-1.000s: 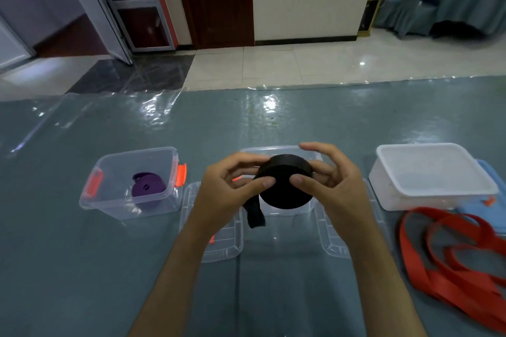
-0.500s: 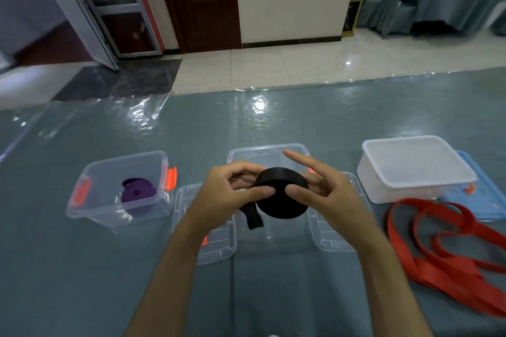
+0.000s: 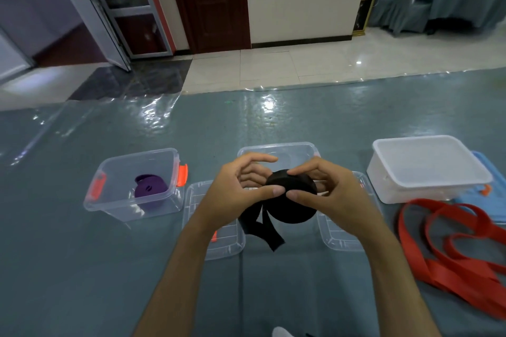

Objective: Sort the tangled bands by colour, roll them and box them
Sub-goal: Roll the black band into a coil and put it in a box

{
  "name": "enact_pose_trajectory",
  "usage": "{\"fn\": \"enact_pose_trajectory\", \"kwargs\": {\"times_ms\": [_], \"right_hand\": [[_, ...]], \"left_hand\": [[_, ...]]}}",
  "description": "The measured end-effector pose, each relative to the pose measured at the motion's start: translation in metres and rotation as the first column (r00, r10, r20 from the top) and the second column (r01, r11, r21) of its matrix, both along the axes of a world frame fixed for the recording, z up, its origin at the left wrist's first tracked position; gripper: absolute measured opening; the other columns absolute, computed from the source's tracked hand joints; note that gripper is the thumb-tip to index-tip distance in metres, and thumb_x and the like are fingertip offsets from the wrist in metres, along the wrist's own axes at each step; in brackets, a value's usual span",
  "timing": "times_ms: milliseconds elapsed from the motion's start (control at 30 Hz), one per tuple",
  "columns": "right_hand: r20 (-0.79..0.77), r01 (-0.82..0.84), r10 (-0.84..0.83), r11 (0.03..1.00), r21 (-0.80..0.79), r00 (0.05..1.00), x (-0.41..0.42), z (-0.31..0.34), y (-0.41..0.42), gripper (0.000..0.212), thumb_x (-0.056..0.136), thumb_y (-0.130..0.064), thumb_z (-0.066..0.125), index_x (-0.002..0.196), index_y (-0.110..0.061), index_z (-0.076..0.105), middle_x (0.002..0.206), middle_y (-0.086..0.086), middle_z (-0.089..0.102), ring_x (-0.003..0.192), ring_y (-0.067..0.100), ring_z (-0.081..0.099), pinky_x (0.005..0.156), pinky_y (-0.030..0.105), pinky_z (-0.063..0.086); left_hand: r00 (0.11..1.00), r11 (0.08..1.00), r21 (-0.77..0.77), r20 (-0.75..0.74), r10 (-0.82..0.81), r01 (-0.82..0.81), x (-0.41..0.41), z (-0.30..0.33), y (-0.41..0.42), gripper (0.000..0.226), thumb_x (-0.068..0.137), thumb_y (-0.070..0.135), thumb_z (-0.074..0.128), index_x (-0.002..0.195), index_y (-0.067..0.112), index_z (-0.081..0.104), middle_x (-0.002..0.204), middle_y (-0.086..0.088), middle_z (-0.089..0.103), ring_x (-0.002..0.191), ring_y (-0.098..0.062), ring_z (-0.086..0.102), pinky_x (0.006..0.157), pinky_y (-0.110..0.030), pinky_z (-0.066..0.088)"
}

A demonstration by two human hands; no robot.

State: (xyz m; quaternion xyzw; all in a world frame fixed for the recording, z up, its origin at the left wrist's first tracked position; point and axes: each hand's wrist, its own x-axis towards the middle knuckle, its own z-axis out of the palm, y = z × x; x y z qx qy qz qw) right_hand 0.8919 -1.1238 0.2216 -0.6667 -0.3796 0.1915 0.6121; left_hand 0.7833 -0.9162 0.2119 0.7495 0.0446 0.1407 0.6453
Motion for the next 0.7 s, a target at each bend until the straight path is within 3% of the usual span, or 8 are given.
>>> {"fn": "enact_pose_trajectory", "kwargs": {"times_ms": [100,200,333,400,567,700], "right_hand": [[0.056,0.078,-0.08,0.996,0.045,0.995,-0.003,-0.007,0.004,0.033,0.082,-0.016,0.09,0.105,-0.037,0.078,0.104,-0.007,0.078,0.101,0.018,0.076,0.082,0.026,0.062],[0.031,0.158,-0.161,0.984,0.085,0.986,-0.006,-0.012,0.007,0.037,0.081,-0.012,0.09,0.104,-0.039,0.078,0.106,-0.007,0.079,0.102,0.018,0.077,0.084,0.029,0.063],[-0.081,0.23,-0.218,0.957,0.175,0.973,-0.005,-0.009,0.005,0.034,0.082,-0.01,0.089,0.106,-0.032,0.079,0.106,-0.003,0.081,0.097,0.019,0.079,0.078,0.025,0.063],[-0.111,0.258,-0.239,0.943,0.208,0.965,-0.003,-0.007,0.004,0.032,0.083,-0.009,0.088,0.107,-0.029,0.079,0.104,-0.001,0.082,0.095,0.02,0.08,0.078,0.023,0.062],[-0.145,0.284,-0.255,0.928,0.241,0.956,0.0,-0.008,0.001,0.03,0.086,-0.009,0.086,0.109,-0.026,0.078,0.103,0.0,0.082,0.095,0.019,0.08,0.08,0.022,0.062],[-0.16,0.306,-0.273,0.92,0.246,0.949,0.003,-0.009,0.0,0.029,0.084,-0.018,0.087,0.11,-0.027,0.077,0.104,0.001,0.082,0.096,0.021,0.08,0.08,0.025,0.063]], "left_hand": [[0.999,0.988,0.152,-0.038,-0.034,0.039,-0.002,-0.008,0.006,0.054,0.08,0.037,0.089,0.13,0.038,0.067,0.11,0.006,0.077,0.106,-0.014,0.075,0.095,-0.022,0.055],[0.964,0.949,0.274,-0.253,-0.085,0.155,-0.008,-0.019,0.022,0.058,0.076,0.046,0.09,0.129,0.043,0.065,0.113,0.014,0.074,0.109,-0.007,0.071,0.096,-0.025,0.056],[0.894,0.896,0.402,-0.449,0.013,0.189,-0.021,-0.048,0.043,0.056,0.072,0.053,0.092,0.123,0.041,0.07,0.117,0.025,0.072,0.113,0.004,0.065,0.102,-0.033,0.052],[0.875,0.91,0.347,-0.484,-0.032,0.225,-0.026,-0.058,0.049,0.057,0.075,0.051,0.091,0.126,0.042,0.07,0.128,0.027,0.069,0.124,0.006,0.06,0.11,-0.032,0.045],[0.882,0.959,0.091,-0.424,-0.208,0.269,-0.029,-0.089,0.046,0.042,0.081,0.007,0.089,0.119,0.017,0.073,0.125,0.001,0.075,0.126,-0.016,0.068,0.113,-0.035,0.049],[0.917,0.987,-0.002,-0.37,-0.151,0.161,-0.033,-0.099,0.042,0.028,0.079,0.01,0.092,0.101,0.02,0.078,0.104,-0.006,0.081,0.101,-0.02,0.078,0.09,-0.029,0.06]]}}
